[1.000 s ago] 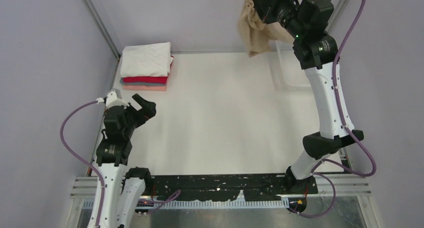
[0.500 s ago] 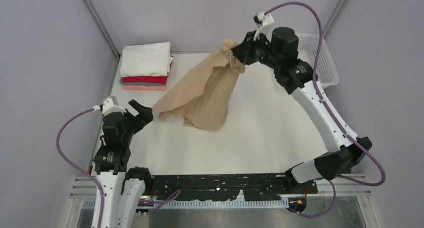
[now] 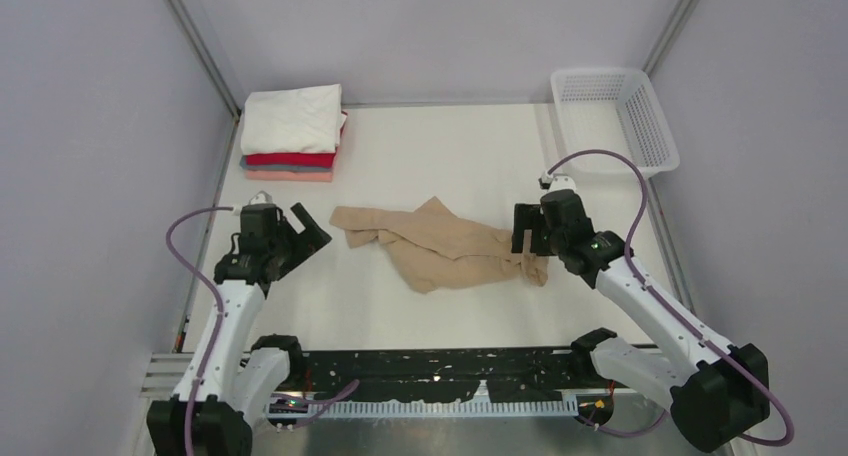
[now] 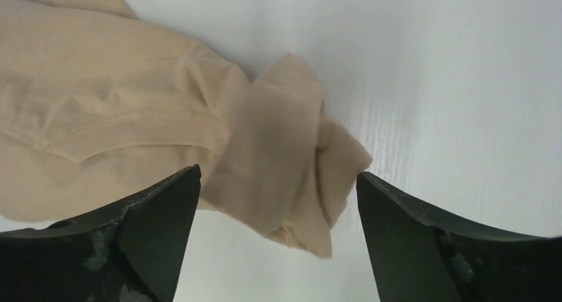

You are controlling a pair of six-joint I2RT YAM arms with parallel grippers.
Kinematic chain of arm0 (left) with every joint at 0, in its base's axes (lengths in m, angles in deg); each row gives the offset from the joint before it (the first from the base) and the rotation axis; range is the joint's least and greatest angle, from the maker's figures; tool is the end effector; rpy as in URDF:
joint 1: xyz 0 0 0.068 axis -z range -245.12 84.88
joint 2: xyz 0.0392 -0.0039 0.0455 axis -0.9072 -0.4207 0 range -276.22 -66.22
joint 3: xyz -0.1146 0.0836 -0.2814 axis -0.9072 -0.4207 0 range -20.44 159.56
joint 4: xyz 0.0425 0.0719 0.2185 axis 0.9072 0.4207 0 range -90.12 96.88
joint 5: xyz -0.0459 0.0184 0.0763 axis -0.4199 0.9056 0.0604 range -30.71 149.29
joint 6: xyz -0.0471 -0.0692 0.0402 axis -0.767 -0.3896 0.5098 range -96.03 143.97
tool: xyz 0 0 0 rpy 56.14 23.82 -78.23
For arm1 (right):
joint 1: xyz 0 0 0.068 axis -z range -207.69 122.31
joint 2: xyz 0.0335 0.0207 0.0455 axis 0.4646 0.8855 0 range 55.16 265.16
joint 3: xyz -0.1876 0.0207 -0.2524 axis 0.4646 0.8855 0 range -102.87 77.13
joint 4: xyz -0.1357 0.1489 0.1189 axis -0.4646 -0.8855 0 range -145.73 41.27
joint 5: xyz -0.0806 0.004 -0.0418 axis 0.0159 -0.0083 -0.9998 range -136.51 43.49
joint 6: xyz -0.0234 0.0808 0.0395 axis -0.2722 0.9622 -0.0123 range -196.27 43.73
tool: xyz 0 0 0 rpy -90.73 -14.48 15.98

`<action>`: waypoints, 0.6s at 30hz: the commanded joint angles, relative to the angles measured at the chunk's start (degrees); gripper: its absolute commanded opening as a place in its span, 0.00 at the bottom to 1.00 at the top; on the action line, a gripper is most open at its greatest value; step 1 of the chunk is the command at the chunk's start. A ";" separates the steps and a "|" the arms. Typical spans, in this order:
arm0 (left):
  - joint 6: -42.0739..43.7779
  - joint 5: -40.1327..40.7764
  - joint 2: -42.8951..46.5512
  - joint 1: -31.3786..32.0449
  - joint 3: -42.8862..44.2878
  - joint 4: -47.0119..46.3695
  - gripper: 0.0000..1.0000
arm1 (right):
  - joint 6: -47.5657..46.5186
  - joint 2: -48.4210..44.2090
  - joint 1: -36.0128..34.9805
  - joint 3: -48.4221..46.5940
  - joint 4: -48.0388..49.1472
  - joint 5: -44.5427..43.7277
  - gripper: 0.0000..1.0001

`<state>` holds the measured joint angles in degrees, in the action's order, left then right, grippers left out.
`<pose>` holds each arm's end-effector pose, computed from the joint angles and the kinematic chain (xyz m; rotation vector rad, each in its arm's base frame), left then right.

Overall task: Fold and stack the t-shirts
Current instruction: Move the tshirt to the center of the board, then flatten out the tshirt

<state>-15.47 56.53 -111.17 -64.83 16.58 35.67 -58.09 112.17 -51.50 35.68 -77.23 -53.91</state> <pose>0.1379 -0.0047 0.2517 -0.7703 2.2390 -0.3976 0.1772 0.0664 0.2624 -0.0511 2.3410 0.2143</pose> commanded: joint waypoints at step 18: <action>-12.93 -4.94 -49.96 8.75 21.47 -15.16 0.99 | 5.43 -7.97 0.26 -1.58 2.28 -13.76 0.95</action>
<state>-24.17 50.01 -158.38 -58.12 33.27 22.49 -54.64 105.02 -51.30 34.42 -76.98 -67.70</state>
